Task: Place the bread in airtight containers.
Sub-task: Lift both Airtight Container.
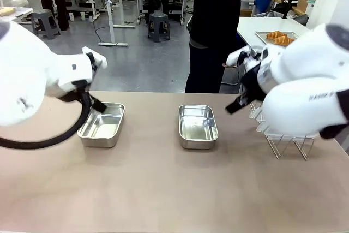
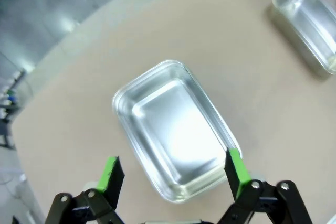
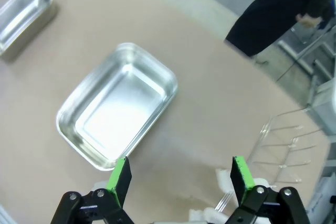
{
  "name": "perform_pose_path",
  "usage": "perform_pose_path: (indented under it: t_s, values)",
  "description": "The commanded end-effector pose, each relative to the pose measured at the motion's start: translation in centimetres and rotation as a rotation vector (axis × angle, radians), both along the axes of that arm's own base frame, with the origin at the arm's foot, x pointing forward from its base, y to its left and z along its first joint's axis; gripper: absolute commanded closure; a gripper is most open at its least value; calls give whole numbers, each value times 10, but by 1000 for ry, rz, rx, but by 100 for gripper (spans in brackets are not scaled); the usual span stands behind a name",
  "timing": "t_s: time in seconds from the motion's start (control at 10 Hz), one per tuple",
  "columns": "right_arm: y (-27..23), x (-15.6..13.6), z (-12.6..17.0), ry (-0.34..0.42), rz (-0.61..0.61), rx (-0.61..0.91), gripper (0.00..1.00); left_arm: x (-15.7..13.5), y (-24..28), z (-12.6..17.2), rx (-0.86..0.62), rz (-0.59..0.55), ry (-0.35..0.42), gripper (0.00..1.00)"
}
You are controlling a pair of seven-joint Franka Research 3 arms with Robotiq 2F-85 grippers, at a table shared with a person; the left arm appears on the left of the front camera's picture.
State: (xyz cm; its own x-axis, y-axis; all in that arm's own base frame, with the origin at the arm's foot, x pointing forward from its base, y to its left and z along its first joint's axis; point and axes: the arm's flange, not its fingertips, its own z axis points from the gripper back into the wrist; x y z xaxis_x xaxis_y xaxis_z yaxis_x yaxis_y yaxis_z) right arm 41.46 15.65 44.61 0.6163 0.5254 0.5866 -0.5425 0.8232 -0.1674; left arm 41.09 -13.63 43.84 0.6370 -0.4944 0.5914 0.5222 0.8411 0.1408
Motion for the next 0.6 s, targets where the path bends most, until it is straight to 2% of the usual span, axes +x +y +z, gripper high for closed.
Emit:
perform_pose_path:
  t_s: [0.0,0.1,0.3,0.4,0.5]
  values:
    - [-32,12,85,-33,5,52,0,9,45,87,-70,-35,-15,0]
    - [-58,12,113,-34,27,115,0,9,69,118,-111,-104,10,0]
    - [-136,1,137,-51,105,250,0,5,125,145,-220,-243,18,0]
    - [-184,-12,138,-80,180,326,0,-3,159,149,-248,-323,12,0]
    - [-228,-28,127,-105,208,400,0,-19,191,147,-268,-396,-29,0]
